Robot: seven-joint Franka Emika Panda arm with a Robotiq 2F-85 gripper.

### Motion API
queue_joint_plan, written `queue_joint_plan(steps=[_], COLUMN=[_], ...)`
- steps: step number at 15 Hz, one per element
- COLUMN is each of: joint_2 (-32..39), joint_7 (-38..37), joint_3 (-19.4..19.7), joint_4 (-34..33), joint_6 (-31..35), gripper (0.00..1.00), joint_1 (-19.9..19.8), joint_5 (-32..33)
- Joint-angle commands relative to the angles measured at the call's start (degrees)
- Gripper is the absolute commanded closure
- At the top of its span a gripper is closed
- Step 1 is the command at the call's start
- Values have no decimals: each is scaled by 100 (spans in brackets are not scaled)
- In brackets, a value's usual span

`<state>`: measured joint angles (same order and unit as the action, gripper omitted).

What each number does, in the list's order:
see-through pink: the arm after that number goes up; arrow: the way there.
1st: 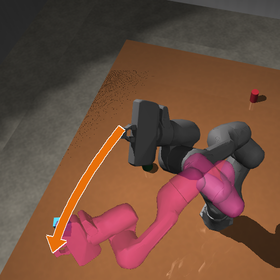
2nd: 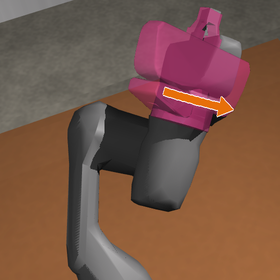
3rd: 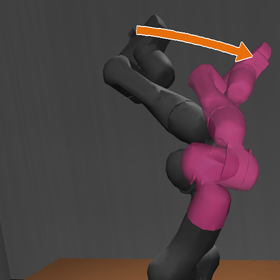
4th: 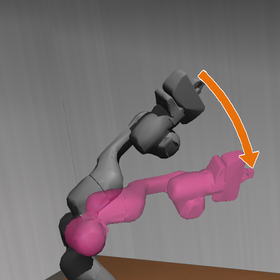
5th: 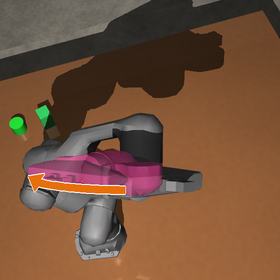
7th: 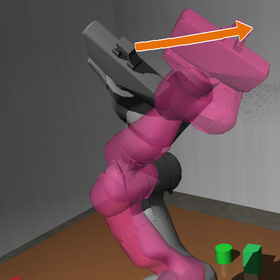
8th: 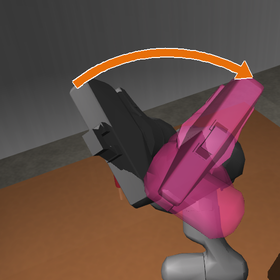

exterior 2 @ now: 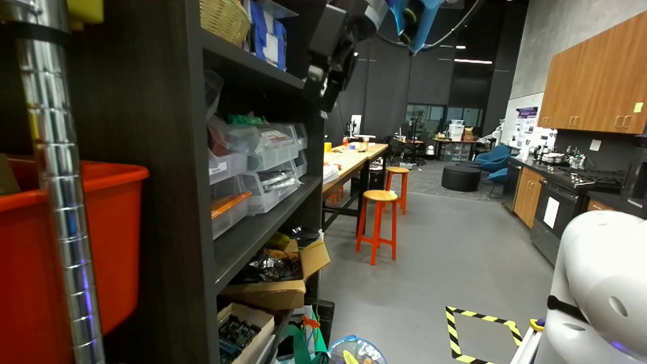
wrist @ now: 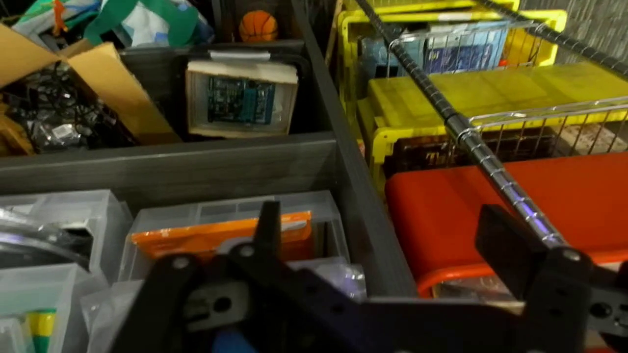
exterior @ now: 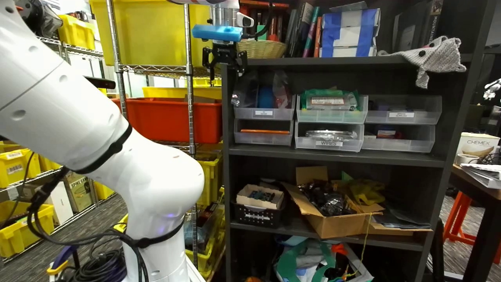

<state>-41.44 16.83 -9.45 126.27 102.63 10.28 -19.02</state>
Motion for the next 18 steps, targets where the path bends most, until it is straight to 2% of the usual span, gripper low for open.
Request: queue_joint_plan(steps=[1, 7, 11, 12, 13, 14, 15, 16, 17, 18], joint_2=[7, 166, 467, 668, 665, 711, 782, 702, 708, 702], joint_7=[-297, -1258, -2351, -1524, -1318, -1046, -972, -1996, -2123, -2415], joint_3=[44, -126, -317, 220, 25, 114, 433, -110, -91, -171], joint_4=[80, 172, 233, 178, 130, 124, 195, 266, 274, 308], joint_6=[1230, 3521, 4807, 4987, 4701, 4713, 5226, 5509, 5758, 6017], gripper=[0, 0, 0, 0, 0, 0, 0, 0, 0, 0], joint_1=[91, 64, -112, 792, 471, 649, 1234, 397, 464, 357], joint_5=[-48, -87, -38, -559, 119, 173, -536, -104, -154, -113])
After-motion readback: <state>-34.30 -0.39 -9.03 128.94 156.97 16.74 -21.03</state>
